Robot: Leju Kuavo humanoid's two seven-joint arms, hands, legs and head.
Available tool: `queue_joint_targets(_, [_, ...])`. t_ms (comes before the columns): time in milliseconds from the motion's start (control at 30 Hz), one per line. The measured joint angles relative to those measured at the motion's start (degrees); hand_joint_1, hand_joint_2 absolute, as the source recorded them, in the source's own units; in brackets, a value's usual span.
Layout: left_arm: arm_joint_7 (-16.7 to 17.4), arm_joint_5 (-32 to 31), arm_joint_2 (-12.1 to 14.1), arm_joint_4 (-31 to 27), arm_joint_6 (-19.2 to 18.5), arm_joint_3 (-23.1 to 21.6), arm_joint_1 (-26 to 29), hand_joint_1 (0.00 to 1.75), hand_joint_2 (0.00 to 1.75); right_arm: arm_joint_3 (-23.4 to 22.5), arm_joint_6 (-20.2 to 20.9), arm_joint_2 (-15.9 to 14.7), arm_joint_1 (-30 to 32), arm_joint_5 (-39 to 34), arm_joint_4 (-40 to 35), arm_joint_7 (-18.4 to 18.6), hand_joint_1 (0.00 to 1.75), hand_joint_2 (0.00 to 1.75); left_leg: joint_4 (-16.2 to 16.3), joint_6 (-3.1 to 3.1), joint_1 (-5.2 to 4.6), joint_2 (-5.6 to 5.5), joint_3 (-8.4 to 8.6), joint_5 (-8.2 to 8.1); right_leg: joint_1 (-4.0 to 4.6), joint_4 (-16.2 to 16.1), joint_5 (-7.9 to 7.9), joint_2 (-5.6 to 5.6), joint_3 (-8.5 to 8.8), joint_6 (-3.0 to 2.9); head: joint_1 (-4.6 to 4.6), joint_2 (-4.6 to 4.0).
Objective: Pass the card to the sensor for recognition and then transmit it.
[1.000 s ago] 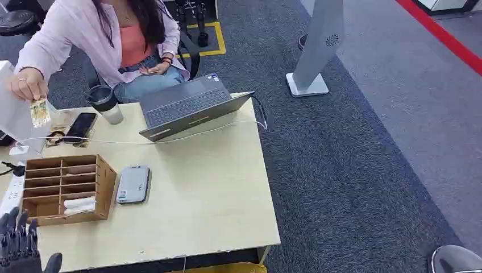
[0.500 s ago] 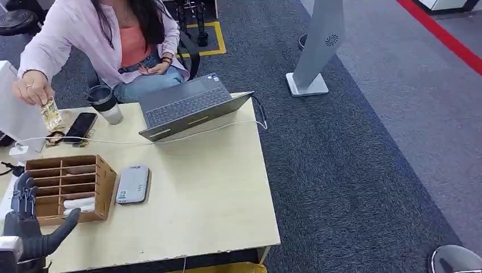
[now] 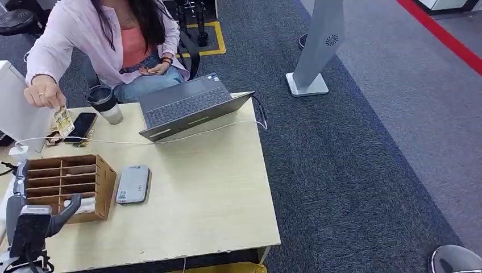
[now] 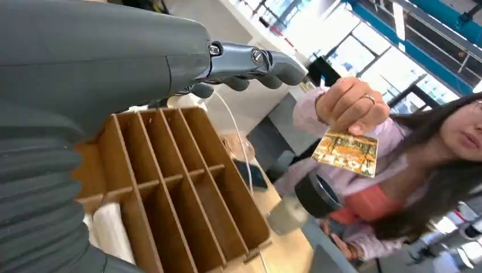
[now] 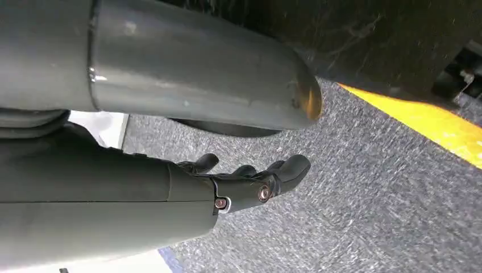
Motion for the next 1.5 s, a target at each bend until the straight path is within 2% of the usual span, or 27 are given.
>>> queue_joint_targets(167, [0.4, -0.7, 0.1, 0.3, 0.7, -0.2, -0.2, 0.00, 1.75, 0.2, 0.0, 0.0, 0.0, 0.0, 0.0, 0.2, 0.00, 0.00, 0.0, 0.00, 0.00, 0.00, 0.00, 0.00, 0.00, 0.0, 0.00, 0.00, 0.00, 0.00, 0.02, 0.00])
queue_joint_targets(233, [2.2, -5.2, 1.4, 2.0, 5.2, -1.6, -1.7, 0.00, 1.75, 1.0, 0.3, 0.0, -0.1, 0.5, 0.0, 0.8, 0.00, 0.00, 0.0, 0.01, 0.00, 0.00, 0.00, 0.01, 0.00, 0.0, 0.01, 0.00, 0.00, 0.00, 0.00, 0.00])
queue_joint_targets(333, [6.3, -15.2, 4.4, 5.9, 15.2, -4.7, -5.5, 0.00, 1.75, 3.0, 1.2, 0.1, -0.4, 1.4, 0.0, 2.1, 0.00, 0.00, 0.0, 0.01, 0.00, 0.01, 0.01, 0.02, 0.00, 0.0, 0.01, 0.01, 0.00, -0.01, 0.00, 0.00])
queue_joint_targets(367, [8.3, -20.1, 5.8, 8.3, 20.2, -6.6, -7.5, 0.00, 1.75, 4.0, 1.9, 0.1, -0.6, 1.8, 0.0, 2.7, 0.00, 0.00, 0.0, 0.01, 0.00, 0.00, 0.00, 0.02, 0.00, 0.0, 0.01, 0.01, 0.00, -0.01, 0.02, 0.00])
queue_joint_targets(633, [13.0, -31.3, 8.5, 12.4, 31.2, -9.1, -11.5, 0.00, 1.75, 6.1, 2.8, 0.2, -0.8, 2.9, 0.1, 4.3, 0.00, 0.00, 0.0, 0.01, 0.00, 0.01, 0.00, 0.02, 0.00, 0.0, 0.03, 0.01, 0.00, -0.03, 0.00, 0.00])
queue_joint_targets(733, [13.7, -32.6, 8.9, 13.4, 32.3, -9.8, -12.6, 0.00, 1.75, 6.6, 2.9, 0.3, -1.0, 3.1, 0.1, 4.5, 0.00, 0.00, 0.0, 0.01, 0.00, 0.01, 0.00, 0.02, 0.00, 0.0, 0.03, 0.01, 0.00, -0.03, 0.00, 0.00])
queue_joint_targets(1100, [13.7, -32.0, 9.8, 16.0, 32.1, -10.7, -13.8, 0.00, 1.75, 7.9, 2.8, 0.3, -1.1, 3.6, 0.1, 4.4, 0.00, 0.00, 0.0, 0.01, 0.00, 0.01, 0.00, 0.02, 0.00, 0.0, 0.03, 0.01, 0.00, -0.03, 0.04, 0.00])
queue_joint_targets(1133, [13.7, -32.0, 9.9, 16.2, 32.1, -10.7, -13.8, 1.75, 1.75, 7.9, 2.7, 0.3, -1.1, 3.6, 0.1, 4.4, 0.00, 0.00, 0.0, 0.01, 0.00, 0.01, 0.00, 0.02, 0.00, 0.0, 0.03, 0.01, 0.00, -0.03, 0.00, 0.00])
queue_joint_targets(1500, [11.9, -30.0, 10.0, 17.6, 32.3, -10.8, -13.4, 1.75, 1.75, 8.0, 2.7, 0.4, -1.1, 3.3, 0.1, 4.6, 0.00, 0.00, 0.0, 0.01, 0.00, 0.01, -0.01, 0.02, 0.00, 0.0, 0.03, 0.01, 0.00, -0.03, 0.02, 0.00])
